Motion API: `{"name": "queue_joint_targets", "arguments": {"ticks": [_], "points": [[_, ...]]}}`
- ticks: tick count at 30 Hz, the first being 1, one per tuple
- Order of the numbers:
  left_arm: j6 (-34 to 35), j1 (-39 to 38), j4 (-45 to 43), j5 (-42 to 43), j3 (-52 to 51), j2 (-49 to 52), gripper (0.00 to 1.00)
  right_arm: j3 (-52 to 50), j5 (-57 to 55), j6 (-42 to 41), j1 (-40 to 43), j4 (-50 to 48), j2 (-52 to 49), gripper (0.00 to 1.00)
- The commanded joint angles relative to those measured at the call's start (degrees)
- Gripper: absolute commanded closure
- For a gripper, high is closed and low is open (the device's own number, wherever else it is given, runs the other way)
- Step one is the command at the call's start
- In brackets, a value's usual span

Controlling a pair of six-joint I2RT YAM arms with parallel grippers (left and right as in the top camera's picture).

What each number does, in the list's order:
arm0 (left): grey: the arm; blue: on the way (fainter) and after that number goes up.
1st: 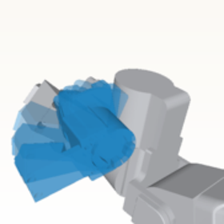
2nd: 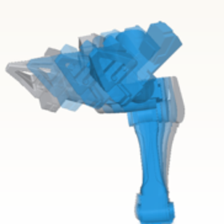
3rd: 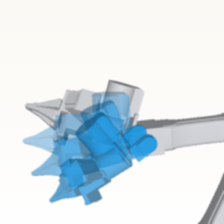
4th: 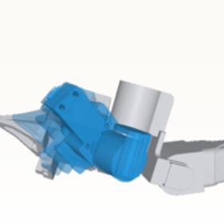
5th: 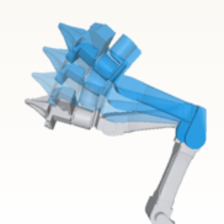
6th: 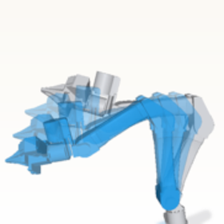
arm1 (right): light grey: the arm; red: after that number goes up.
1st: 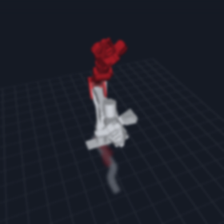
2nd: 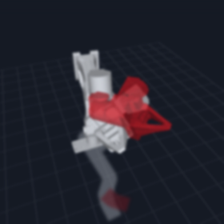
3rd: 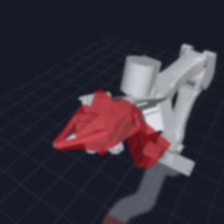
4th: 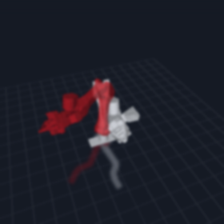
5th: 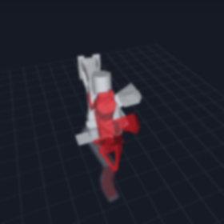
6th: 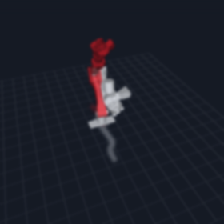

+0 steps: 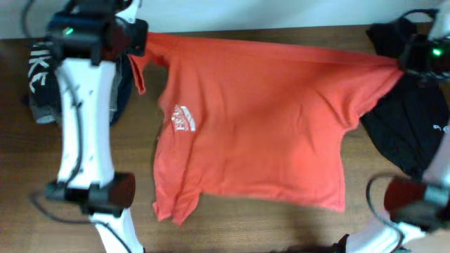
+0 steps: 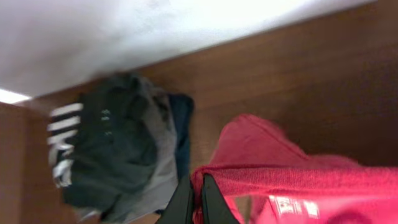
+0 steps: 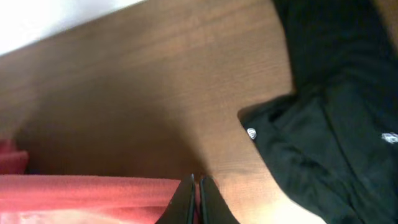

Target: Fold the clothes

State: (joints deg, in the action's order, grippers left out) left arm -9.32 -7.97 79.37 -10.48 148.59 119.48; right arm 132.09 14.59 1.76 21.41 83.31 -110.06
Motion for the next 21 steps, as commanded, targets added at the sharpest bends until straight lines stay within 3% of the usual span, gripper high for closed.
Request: {"name": "queue_joint_targets", "arguments": {"ticks": [1, 10, 21], "points": [[0.74, 1.31, -2.03, -3.61, 0.26, 6.21, 0.99, 0.09, -4.48, 0.76, -0.63, -2.89, -6.88, 0.96], [0.72, 1.31, -10.05, -3.54, 0.26, 18.93, 0.99, 0.09, -4.46, -0.42, -3.8, -13.57, -20.13, 0.96], [0.72, 1.18, -19.28, 2.08, 0.26, 21.42, 1.0, 0.04, -4.28, -1.62, -3.78, -19.28, -21.59, 0.96]]}}
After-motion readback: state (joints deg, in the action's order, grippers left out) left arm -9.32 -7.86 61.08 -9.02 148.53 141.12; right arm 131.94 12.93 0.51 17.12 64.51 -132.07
